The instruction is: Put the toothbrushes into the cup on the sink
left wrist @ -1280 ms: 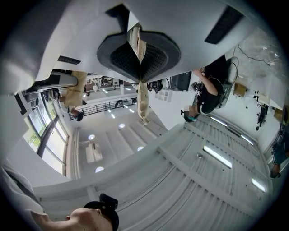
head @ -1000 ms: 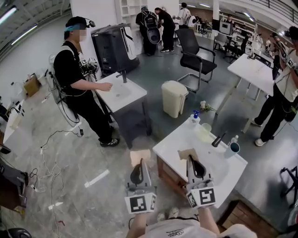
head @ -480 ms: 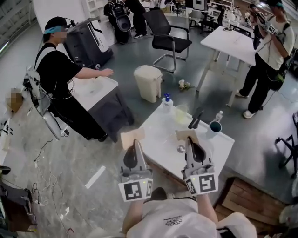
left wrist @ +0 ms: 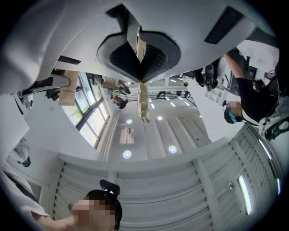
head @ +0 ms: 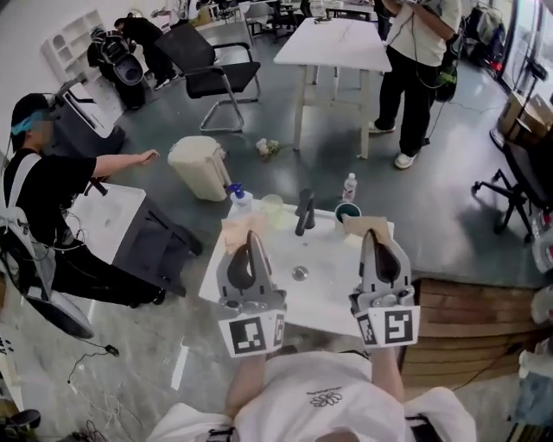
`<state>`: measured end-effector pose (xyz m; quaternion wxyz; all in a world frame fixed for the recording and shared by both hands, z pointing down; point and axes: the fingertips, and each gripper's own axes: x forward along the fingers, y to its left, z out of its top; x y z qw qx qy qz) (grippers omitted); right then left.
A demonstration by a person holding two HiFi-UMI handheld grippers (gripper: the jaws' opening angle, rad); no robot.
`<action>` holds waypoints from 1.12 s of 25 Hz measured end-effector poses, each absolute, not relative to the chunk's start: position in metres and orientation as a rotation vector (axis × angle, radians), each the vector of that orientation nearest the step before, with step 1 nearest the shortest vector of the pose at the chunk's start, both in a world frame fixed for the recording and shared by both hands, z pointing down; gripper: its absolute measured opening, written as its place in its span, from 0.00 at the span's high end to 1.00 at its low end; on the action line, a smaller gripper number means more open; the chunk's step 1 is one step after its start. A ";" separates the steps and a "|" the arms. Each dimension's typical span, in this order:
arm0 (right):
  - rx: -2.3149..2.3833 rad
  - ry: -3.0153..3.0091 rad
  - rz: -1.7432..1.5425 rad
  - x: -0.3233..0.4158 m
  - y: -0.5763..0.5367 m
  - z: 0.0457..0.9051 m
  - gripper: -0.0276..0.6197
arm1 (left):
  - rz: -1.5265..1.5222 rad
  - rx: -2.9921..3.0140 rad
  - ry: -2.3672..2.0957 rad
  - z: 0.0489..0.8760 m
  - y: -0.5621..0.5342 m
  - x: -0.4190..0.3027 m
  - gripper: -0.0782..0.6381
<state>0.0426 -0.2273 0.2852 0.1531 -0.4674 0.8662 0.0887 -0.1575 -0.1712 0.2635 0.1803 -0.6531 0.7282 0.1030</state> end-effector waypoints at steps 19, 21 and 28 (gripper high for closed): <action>-1.717 2.309 0.277 0.034 -0.232 0.292 0.93 | 0.339 -2.132 1.820 0.270 -0.233 -0.181 0.87; -1.723 2.309 0.278 0.033 -0.230 0.294 0.94 | 0.349 -2.140 1.818 0.273 -0.233 -0.183 0.87; -1.749 2.308 0.289 0.024 -0.231 0.298 0.94 | 0.380 -2.145 1.832 0.279 -0.234 -0.197 0.87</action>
